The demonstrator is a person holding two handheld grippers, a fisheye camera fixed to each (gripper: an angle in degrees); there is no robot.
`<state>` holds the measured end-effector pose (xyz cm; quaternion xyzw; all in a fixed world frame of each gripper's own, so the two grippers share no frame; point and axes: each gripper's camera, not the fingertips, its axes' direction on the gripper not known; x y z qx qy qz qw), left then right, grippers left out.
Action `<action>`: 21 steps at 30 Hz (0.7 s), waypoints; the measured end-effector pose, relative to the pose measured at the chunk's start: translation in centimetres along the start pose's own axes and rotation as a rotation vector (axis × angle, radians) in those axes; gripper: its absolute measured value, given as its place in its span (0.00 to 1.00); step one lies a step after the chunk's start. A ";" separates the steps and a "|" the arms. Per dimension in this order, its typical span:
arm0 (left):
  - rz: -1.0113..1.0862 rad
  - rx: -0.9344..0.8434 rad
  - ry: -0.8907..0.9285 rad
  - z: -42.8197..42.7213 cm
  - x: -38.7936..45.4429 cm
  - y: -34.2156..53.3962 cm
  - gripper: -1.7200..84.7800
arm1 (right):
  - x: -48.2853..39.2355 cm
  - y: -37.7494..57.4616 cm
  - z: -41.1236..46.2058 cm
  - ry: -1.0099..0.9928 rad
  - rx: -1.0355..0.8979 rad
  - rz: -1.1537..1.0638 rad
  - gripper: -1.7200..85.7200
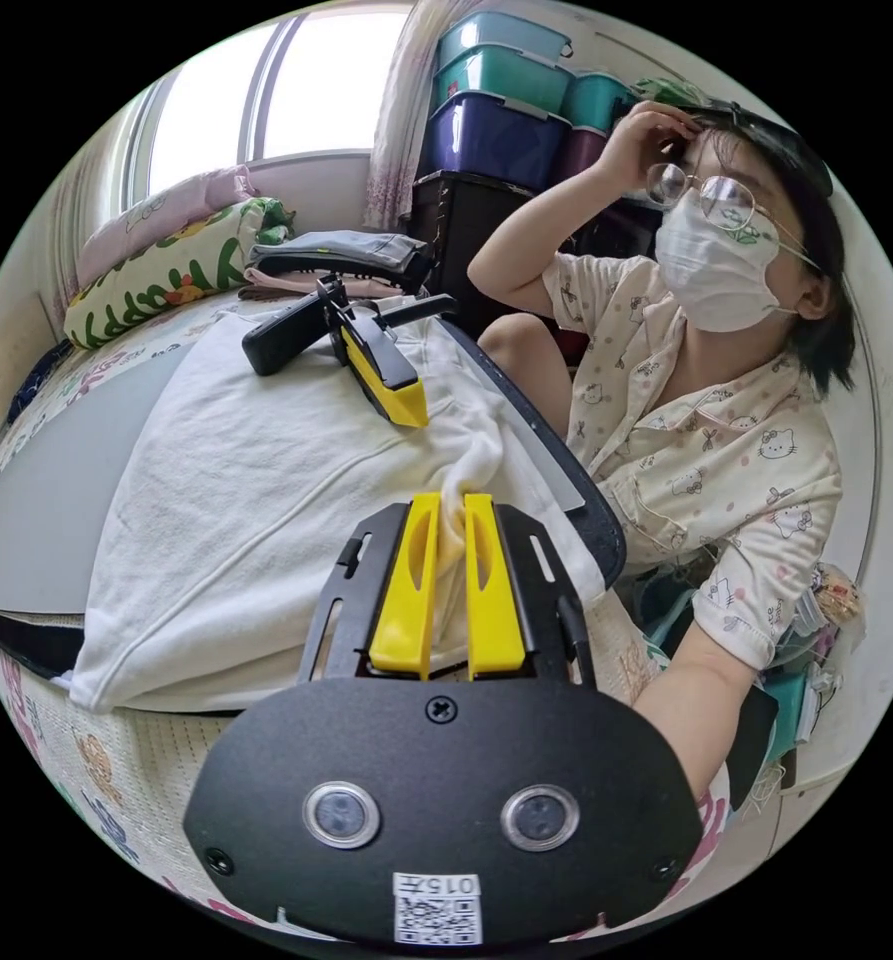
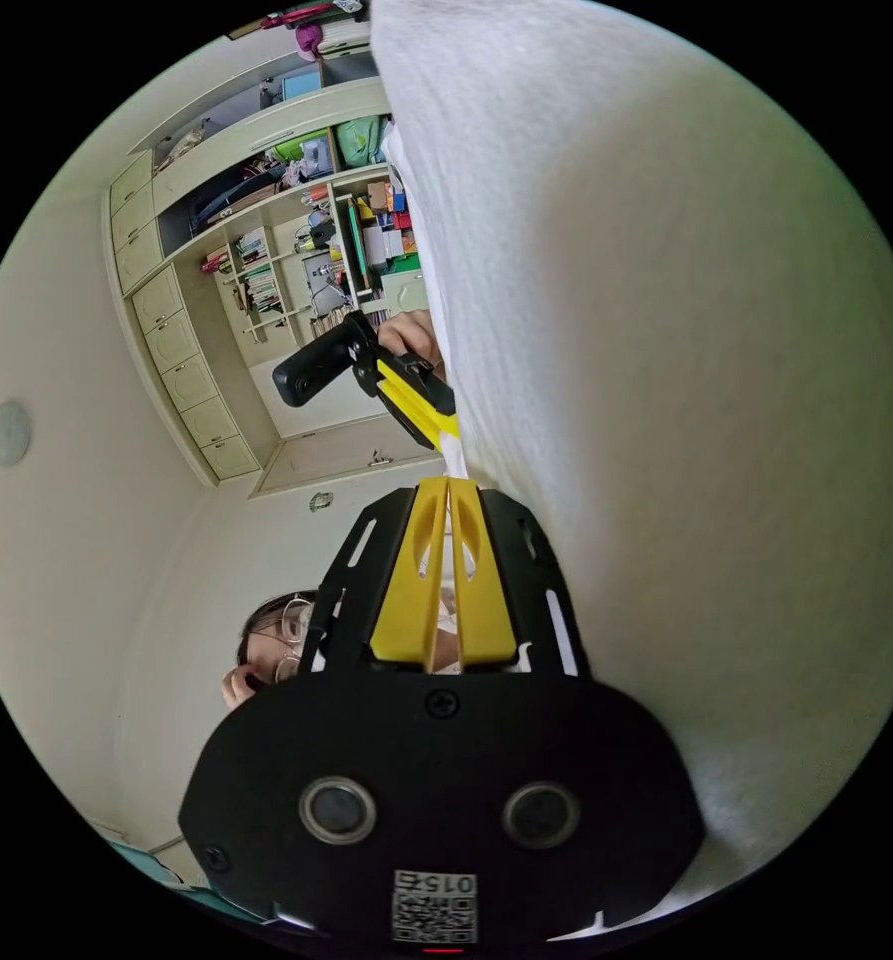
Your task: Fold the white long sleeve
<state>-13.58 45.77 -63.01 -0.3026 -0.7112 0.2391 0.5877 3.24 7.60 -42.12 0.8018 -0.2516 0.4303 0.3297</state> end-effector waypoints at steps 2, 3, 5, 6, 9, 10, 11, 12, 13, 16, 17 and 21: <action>0.001 0.000 -0.002 0.2 0.1 0.1 0.04 | -1.1 0.1 -0.1 -0.001 0.000 0.001 0.01; 0.001 0.000 -0.002 0.2 0.1 0.1 0.04 | -1.4 0.1 -0.1 -0.001 0.000 0.001 0.01; 0.000 0.001 -0.001 0.4 0.2 0.2 0.04 | -2.4 0.2 -0.1 -0.001 -0.001 0.002 0.01; 0.000 0.001 0.000 0.5 0.2 0.2 0.04 | -2.6 0.2 -0.1 -0.001 -0.001 0.002 0.01; 0.001 0.001 -0.002 0.7 0.3 0.2 0.04 | -3.7 0.4 0.0 -0.002 -0.001 0.003 0.01; 0.000 0.001 -0.001 0.7 0.3 0.3 0.04 | -4.2 0.5 0.0 -0.002 -0.001 0.003 0.01; -0.001 0.002 0.001 0.8 0.3 0.3 0.04 | -4.6 0.5 0.1 -0.002 -0.001 0.003 0.01; -0.001 0.002 0.001 0.8 0.3 0.3 0.04 | -4.8 0.6 0.1 -0.002 -0.001 0.004 0.01; -0.002 0.003 0.002 0.9 0.3 0.4 0.04 | -5.2 0.7 0.2 -0.003 -0.001 0.004 0.01; -0.003 0.003 0.004 1.0 0.3 0.4 0.04 | -6.0 0.9 0.4 -0.003 -0.002 0.005 0.01; -0.003 0.004 0.005 1.1 0.4 0.5 0.04 | -6.4 1.0 0.4 -0.003 -0.002 0.005 0.01; -0.006 0.006 0.011 1.1 0.3 0.6 0.04 | -7.3 1.4 0.7 -0.004 -0.002 0.006 0.01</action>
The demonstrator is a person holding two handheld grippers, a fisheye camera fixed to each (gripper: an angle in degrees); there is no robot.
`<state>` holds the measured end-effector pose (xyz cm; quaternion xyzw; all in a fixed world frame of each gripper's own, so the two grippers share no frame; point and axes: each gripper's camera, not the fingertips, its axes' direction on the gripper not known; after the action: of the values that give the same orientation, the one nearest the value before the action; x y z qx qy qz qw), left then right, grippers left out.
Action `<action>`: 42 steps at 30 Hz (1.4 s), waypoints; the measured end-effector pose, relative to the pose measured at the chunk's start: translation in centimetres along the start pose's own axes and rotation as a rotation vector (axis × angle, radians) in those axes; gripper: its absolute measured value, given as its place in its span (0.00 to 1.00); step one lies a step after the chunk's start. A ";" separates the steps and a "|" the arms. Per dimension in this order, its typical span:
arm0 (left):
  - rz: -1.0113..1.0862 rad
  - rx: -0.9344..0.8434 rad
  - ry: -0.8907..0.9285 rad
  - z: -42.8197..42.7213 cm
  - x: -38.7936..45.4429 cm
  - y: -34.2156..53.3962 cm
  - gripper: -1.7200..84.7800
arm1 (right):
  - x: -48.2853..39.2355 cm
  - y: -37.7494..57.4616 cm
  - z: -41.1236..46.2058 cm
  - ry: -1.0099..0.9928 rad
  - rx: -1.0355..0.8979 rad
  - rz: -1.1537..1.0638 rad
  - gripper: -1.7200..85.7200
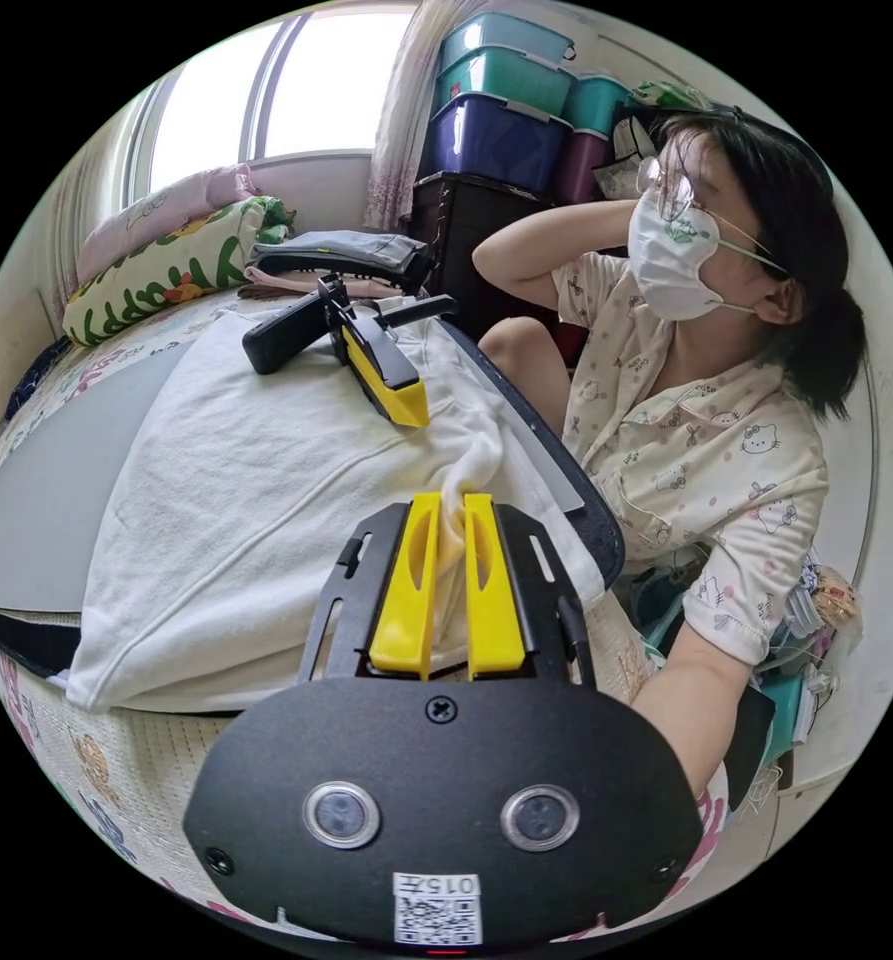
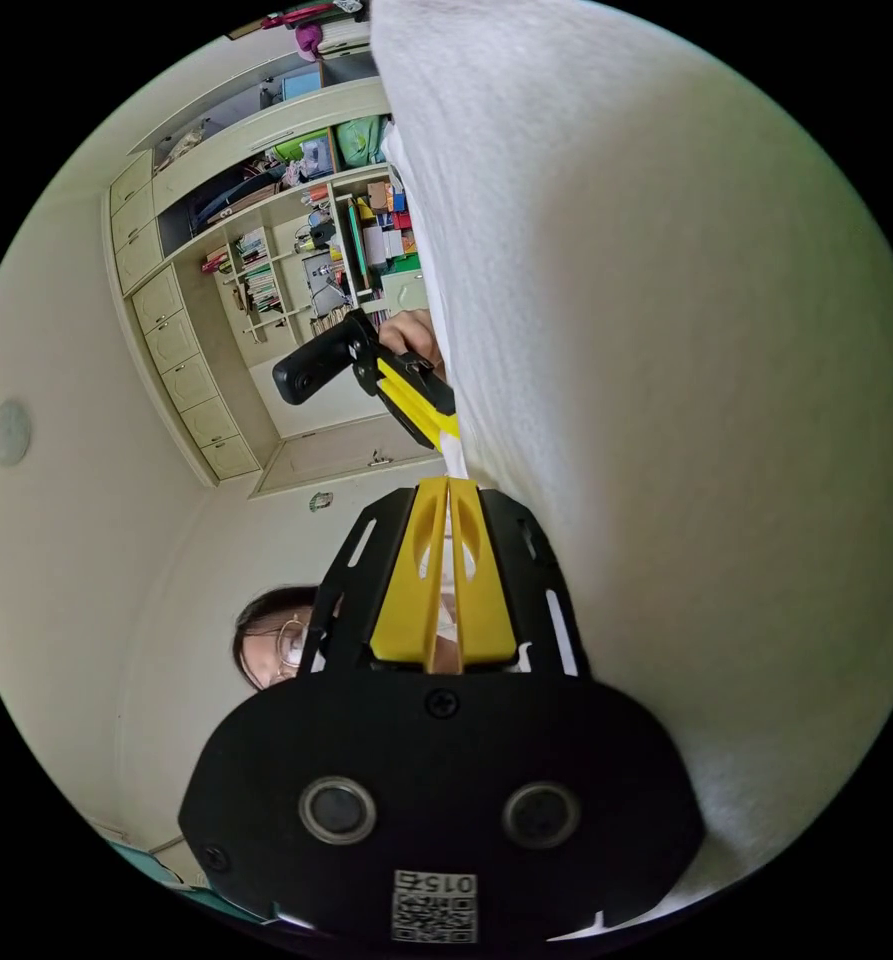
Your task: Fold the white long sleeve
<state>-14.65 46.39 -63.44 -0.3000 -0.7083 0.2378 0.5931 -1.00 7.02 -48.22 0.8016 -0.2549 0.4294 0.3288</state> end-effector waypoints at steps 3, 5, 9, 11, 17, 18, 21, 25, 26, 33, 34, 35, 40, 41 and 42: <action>-0.001 0.000 0.001 0.0 0.0 0.1 0.04 | -0.6 0.3 0.3 0.000 0.000 0.001 0.01; 0.000 0.000 0.001 0.0 0.0 0.1 0.04 | -1.1 0.5 0.5 -0.001 0.000 0.001 0.01; -0.001 0.001 0.001 -0.1 0.0 0.2 0.04 | -1.7 0.9 0.8 -0.001 -0.001 0.002 0.01; -0.002 0.002 0.004 -0.3 -0.1 0.3 0.04 | -2.0 1.2 1.0 -0.001 -0.001 0.002 0.01; -0.003 0.003 0.006 -0.8 -0.3 0.6 0.04 | -2.6 1.8 1.6 -0.001 -0.001 0.003 0.01; -0.003 0.003 0.006 -0.9 -0.3 0.6 0.04 | -2.6 1.9 1.7 -0.002 -0.001 0.003 0.01; -0.003 0.003 0.006 -1.2 -0.4 0.8 0.04 | -2.8 2.2 1.9 -0.002 -0.001 0.003 0.01; -0.004 0.003 0.007 -2.0 -0.6 1.0 0.04 | -2.8 2.6 2.3 -0.002 -0.002 0.003 0.01; -0.004 0.003 0.008 -2.2 -0.6 1.1 0.04 | -2.8 2.7 2.4 -0.002 -0.002 0.003 0.01; -0.005 0.003 0.010 -3.8 -1.1 1.7 0.04 | -2.6 3.5 3.0 -0.001 -0.002 0.003 0.01; -0.006 0.003 0.010 -4.1 -1.2 1.8 0.04 | -2.5 3.6 3.2 -0.001 -0.002 0.003 0.01; -0.006 0.003 0.011 -4.5 -1.3 2.0 0.04 | -2.4 3.7 3.3 -0.001 -0.002 0.003 0.01; -0.006 0.003 0.011 -6.2 -1.8 2.5 0.04 | -1.8 4.3 3.8 -0.001 -0.002 0.003 0.01; -0.006 0.003 0.010 -6.6 -1.9 2.7 0.04 | -1.7 4.5 3.9 -0.001 -0.002 0.003 0.01; -0.005 0.003 0.010 -6.9 -2.0 2.8 0.04 | -1.6 4.6 3.9 -0.001 -0.002 0.003 0.01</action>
<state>-7.28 46.84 -65.48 -0.2984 -0.7059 0.2357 0.5975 -2.87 1.29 -49.79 0.8010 -0.2568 0.4294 0.3288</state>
